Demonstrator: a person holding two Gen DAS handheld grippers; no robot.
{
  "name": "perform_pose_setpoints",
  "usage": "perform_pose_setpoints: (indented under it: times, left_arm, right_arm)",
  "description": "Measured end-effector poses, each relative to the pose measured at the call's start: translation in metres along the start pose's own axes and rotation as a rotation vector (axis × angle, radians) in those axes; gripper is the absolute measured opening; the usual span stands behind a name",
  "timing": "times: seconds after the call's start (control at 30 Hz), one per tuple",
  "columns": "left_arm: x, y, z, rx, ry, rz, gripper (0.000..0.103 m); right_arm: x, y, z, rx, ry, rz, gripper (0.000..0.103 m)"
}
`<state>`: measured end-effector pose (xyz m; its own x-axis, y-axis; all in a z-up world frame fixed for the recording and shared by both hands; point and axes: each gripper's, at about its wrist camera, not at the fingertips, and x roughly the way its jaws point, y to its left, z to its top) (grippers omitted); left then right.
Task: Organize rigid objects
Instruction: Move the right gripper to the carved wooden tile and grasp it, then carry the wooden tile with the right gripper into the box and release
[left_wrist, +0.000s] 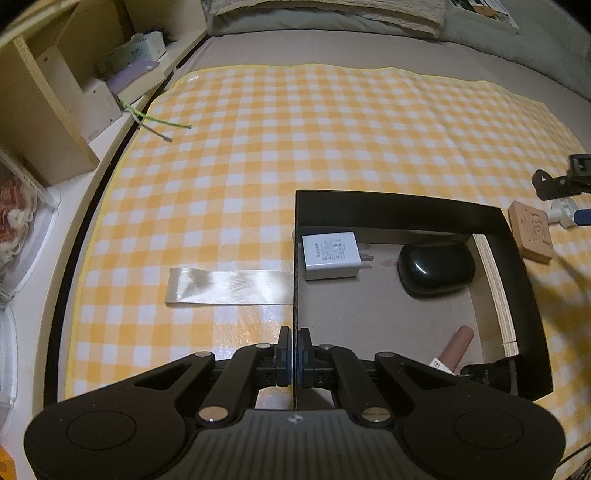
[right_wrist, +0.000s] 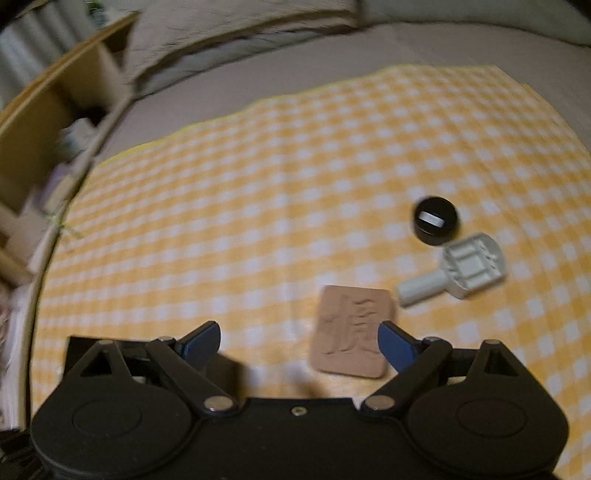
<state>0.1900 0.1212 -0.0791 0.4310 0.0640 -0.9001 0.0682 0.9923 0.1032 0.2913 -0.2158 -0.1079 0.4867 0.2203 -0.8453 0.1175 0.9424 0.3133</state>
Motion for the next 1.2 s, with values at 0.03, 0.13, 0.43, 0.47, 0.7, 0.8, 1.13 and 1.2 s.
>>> perform_pose_setpoints:
  times: [0.03,0.13,0.43,0.47,0.7,0.8,1.13,1.2]
  left_arm:
    - [0.0,-0.002,-0.001,0.009,-0.002,0.004,0.003]
    - [0.003,-0.005,-0.002,0.027,0.002,0.013,0.003]
    - [0.008,-0.007,-0.003,0.042,0.017,0.016,0.003]
    - [0.009,-0.006,-0.003,0.041,0.018,0.015,0.003]
    - [0.014,-0.006,0.0,0.041,0.032,0.012,0.003]
    - [0.015,-0.006,0.001,0.041,0.038,0.014,0.003]
    - [0.017,-0.008,0.003,0.033,0.047,0.025,0.004]
    - [0.017,-0.008,0.003,0.034,0.047,0.025,0.004]
  right_arm:
    - [0.006,-0.004,0.001,0.009,0.007,-0.02,0.093]
    - [0.024,-0.013,0.001,0.038,0.032,-0.049,0.093]
    - [0.071,-0.019,0.004,0.05,0.122,-0.141,0.092]
    - [0.074,-0.019,0.005,0.045,0.123,-0.149,0.091]
    - [0.092,-0.017,0.006,-0.018,0.16,-0.206,0.083]
    - [0.096,-0.015,0.006,-0.059,0.169,-0.218,0.078]
    - [0.047,0.002,0.001,-0.086,0.086,-0.161,0.066]
    - [0.028,0.005,0.003,-0.07,0.03,-0.125,0.066]
